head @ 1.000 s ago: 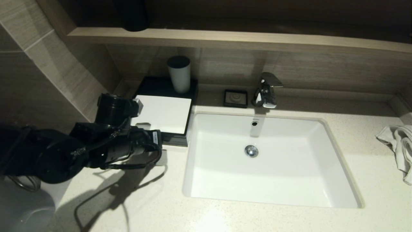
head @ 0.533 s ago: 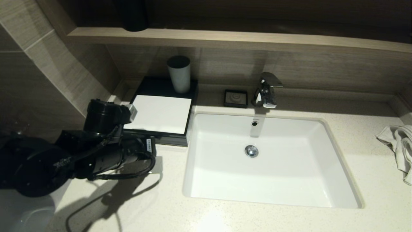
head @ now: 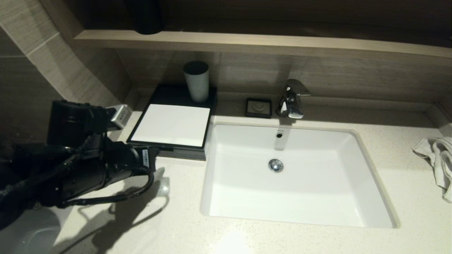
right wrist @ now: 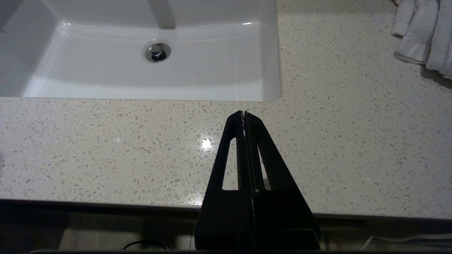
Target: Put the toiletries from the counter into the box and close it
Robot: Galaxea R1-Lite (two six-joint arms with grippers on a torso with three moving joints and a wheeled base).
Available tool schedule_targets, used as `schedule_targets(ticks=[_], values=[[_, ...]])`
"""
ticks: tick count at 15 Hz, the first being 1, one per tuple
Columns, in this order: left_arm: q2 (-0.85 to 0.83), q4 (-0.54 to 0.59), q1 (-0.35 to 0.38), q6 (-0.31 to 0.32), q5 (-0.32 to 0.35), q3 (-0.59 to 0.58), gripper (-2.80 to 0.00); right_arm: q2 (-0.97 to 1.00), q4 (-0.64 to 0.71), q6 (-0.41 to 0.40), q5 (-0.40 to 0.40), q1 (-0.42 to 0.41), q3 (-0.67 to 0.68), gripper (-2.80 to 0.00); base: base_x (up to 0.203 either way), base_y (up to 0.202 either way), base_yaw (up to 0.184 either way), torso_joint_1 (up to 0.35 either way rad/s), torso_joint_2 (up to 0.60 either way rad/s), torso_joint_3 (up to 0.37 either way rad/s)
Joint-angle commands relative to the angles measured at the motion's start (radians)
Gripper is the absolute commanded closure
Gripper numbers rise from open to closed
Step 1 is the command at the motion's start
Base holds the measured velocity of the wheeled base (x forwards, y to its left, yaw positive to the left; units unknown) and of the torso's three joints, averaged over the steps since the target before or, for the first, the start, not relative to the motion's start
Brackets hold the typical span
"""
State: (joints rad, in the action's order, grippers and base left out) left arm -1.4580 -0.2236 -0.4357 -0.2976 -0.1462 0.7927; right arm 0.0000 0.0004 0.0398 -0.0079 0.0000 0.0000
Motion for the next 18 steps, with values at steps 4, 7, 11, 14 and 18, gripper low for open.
schedule_targets(ticks=[4, 7, 11, 14, 18], values=[[0.272, 0.028, 0.084, 0.099, -0.001, -0.114, 0.00, 0.002, 0.001, 0.000, 0.000, 0.000, 0.000, 0.00, 0.000, 0.000, 0.000, 0.000, 0.00, 0.000], [0.429, 0.030, 0.183, 0.197, -0.001, -0.191, 0.00, 0.002, 0.000, 0.000, 0.000, 0.000, 0.000, 0.00, 0.000, 0.000, 0.000, 0.000, 0.00, 0.000], [0.673, 0.108, 0.216, 0.311, -0.002, -0.228, 0.00, 0.002, 0.000, 0.000, 0.000, 0.000, 0.000, 0.00, 0.000, 0.000, 0.000, 0.000, 0.00, 0.000], [0.834, 0.215, 0.221, 0.354, -0.020, -0.229, 0.00, 0.002, 0.000, 0.000, 0.000, 0.000, 0.000, 0.00, 0.000, 0.000, 0.000, 0.000, 0.00, 0.000], [1.012, 0.317, 0.251, 0.425, -0.086, -0.230, 0.00, 0.002, 0.000, 0.000, 0.000, 0.000, 0.000, 0.00, 0.000, 0.000, 0.000, 0.000, 0.00, 0.000]])
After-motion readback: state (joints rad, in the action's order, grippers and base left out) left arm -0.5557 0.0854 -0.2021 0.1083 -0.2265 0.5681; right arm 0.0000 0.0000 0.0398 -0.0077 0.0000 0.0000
